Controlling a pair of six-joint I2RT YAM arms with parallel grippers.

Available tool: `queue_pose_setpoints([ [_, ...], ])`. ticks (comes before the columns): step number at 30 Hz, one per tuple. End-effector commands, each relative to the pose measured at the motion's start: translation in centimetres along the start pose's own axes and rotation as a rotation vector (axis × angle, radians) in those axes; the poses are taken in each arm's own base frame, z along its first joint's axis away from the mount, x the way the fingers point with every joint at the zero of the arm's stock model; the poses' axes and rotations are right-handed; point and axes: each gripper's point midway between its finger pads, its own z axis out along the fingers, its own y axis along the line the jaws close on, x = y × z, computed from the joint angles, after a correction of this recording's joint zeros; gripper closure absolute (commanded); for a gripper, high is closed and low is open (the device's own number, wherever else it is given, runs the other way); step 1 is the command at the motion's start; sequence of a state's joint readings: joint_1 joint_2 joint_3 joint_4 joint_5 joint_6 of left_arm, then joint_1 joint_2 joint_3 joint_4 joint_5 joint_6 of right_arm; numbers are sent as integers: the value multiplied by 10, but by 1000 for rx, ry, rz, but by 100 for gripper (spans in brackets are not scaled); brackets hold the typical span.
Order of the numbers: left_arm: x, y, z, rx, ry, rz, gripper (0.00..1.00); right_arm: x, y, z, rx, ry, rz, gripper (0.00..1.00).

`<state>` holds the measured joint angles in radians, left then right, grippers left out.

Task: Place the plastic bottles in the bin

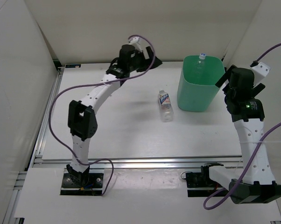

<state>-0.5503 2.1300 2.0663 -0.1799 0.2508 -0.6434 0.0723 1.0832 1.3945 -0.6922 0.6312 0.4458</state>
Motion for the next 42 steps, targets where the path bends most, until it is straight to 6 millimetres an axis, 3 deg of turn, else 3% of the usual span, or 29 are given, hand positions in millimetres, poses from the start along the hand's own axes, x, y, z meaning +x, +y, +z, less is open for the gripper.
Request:
queue_pose_setpoints([
  [1,14,38,-36,-90,83,-23,0,-6,-1,-5,-16,-32,40,0],
  [3,41,58,-34,-110,150,-78,0,1,0,-3,-27,-10,44,0],
  [7,70,80,-17,-85,243,-138,0,7,0,-8,-51,-2,55,0],
  [10,94,83,-2,-41,332,-234,0,11,0,-6,-55,11,49,0],
  [13,113,83,6,-54,373,-208,0,13,-2,-8,-55,9,41,0],
  [21,173,89,12,-87,505,-230,0,18,-9,-8,-45,6,-14,0],
  [26,186,80,30,-38,541,-249,0,24,-10,-4,-43,18,-26,0],
  [30,205,76,33,-44,593,-260,0,32,-11,-3,-49,33,-32,0],
  [34,225,93,35,-99,635,-296,0,35,-14,-5,-51,28,-39,0],
  [38,225,95,42,-111,645,-311,0,43,-20,-5,-38,35,-46,0],
  [42,238,103,37,-151,686,-342,3,47,-21,-4,-34,42,-50,0],
])
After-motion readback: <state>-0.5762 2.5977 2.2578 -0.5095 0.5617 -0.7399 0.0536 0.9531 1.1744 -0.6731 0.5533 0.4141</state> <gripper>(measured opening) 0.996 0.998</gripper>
